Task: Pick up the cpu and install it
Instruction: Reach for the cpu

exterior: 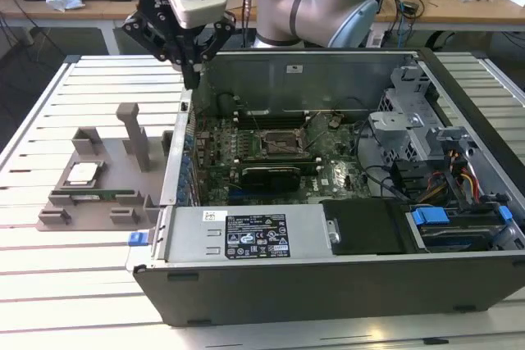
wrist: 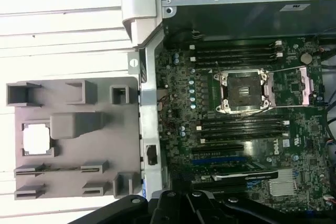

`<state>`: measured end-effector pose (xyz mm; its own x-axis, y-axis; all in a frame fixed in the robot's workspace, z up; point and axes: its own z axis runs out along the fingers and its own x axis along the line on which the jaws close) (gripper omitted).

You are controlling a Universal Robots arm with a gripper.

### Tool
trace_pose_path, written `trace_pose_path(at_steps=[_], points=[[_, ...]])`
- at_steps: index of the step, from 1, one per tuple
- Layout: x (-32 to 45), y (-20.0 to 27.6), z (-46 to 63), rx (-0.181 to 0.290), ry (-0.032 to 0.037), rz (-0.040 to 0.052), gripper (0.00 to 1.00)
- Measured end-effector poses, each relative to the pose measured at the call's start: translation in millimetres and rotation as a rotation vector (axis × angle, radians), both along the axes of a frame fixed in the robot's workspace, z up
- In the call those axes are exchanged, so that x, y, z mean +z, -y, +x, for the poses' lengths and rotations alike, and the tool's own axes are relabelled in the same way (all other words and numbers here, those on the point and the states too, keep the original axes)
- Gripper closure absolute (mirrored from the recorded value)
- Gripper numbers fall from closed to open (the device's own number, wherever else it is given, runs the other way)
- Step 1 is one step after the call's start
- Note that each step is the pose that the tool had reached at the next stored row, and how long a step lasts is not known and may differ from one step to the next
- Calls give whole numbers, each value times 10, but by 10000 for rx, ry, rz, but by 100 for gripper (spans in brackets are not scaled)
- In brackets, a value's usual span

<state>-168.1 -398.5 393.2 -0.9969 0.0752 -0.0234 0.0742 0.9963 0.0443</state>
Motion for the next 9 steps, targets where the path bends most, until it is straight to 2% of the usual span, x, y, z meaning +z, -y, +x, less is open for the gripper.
trace_pose_path(at_steps=[5,9], points=[[0,0,-155,0,0,0,89],[0,0,-361,0,0,-1,89]])
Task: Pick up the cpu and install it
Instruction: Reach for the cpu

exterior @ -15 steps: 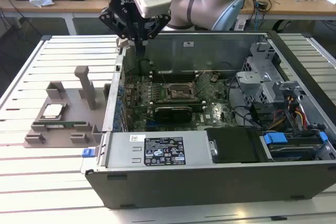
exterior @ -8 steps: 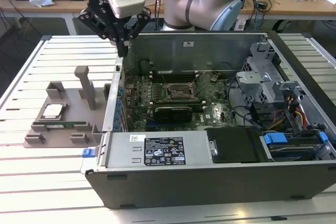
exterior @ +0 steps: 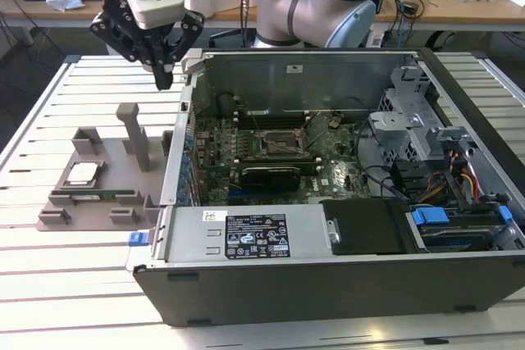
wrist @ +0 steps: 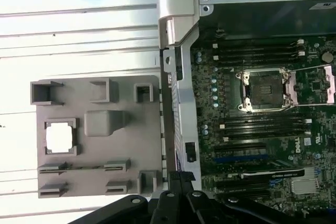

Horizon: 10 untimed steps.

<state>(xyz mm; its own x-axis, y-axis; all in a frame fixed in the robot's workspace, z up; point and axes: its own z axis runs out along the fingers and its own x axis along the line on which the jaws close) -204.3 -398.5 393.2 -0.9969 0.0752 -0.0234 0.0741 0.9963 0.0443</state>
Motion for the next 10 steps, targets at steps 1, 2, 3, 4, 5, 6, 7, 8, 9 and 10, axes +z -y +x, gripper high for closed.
trace_pose_path(at_steps=[1,2,3,4,5,6,7,8,9,10], points=[[0,0,-20,0,1,1,89],[0,0,-58,0,0,1,89],[0,0,-92,-1,-1,1,89],[-1,0,-114,-2,0,1,89],[-1,0,-131,-1,0,1,89],[0,0,-156,0,0,1,89],[-1,0,-180,0,0,1,89],[0,0,-224,1,-1,0,89],[-1,0,-252,0,0,1,89],[-1,0,-270,-1,0,1,89]])
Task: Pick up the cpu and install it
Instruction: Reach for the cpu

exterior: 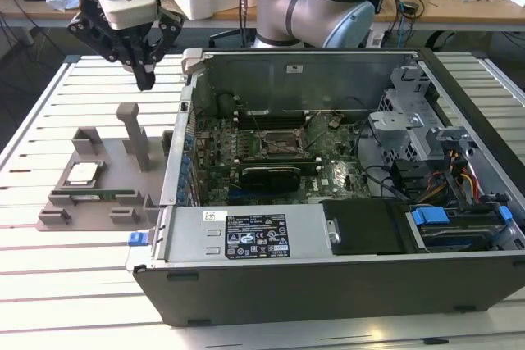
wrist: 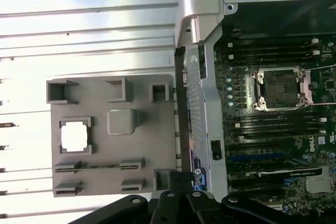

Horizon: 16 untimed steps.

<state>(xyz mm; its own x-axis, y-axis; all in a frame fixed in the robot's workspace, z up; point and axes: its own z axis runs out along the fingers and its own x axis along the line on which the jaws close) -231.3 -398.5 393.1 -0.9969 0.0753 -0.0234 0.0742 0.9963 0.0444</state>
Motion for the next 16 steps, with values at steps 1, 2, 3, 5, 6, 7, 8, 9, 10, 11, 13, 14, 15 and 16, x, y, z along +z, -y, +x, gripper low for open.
trace_pose_path(at_steps=[1,2,3,5,6,7,8,9,10,11,13,14,15,16], points=[[0,0,-39,-1,0,0,89],[0,0,-82,-1,0,0,89],[0,0,-134,1,0,0,89],[-1,0,-250,-1,0,-1,89],[-1,0,-296,0,0,0,89],[-1,0,-325,1,0,0,89],[-2,0,-354,1,0,-1,89],[-2,0,-378,1,0,0,89],[-2,0,-414,0,0,0,89],[-2,0,-457,-1,0,-1,89],[-4,0,-568,1,1,0,89],[-4,0,-595,1,0,0,89],[-4,0,-622,1,0,-1,89],[-4,-1,-676,0,-1,-1,89]])
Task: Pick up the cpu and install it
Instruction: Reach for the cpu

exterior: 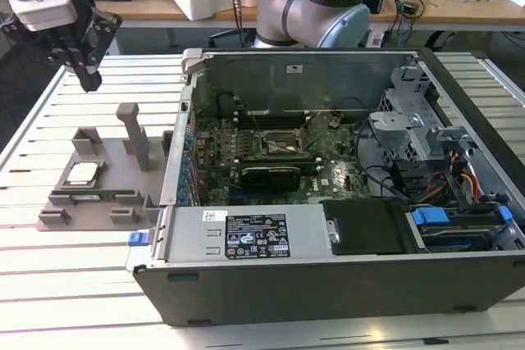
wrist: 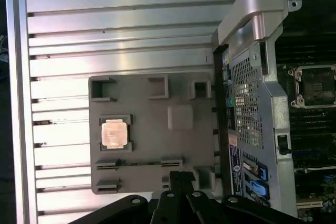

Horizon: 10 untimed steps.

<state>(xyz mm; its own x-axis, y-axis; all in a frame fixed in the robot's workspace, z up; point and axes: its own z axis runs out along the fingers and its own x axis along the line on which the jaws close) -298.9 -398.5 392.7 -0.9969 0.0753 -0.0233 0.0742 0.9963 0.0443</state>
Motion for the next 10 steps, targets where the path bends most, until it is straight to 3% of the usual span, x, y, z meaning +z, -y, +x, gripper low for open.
trace_pose_path(at_steps=[4,10], points=[[-3,-1,-200,1,1,0,89],[-4,-1,-331,0,0,0,89]])
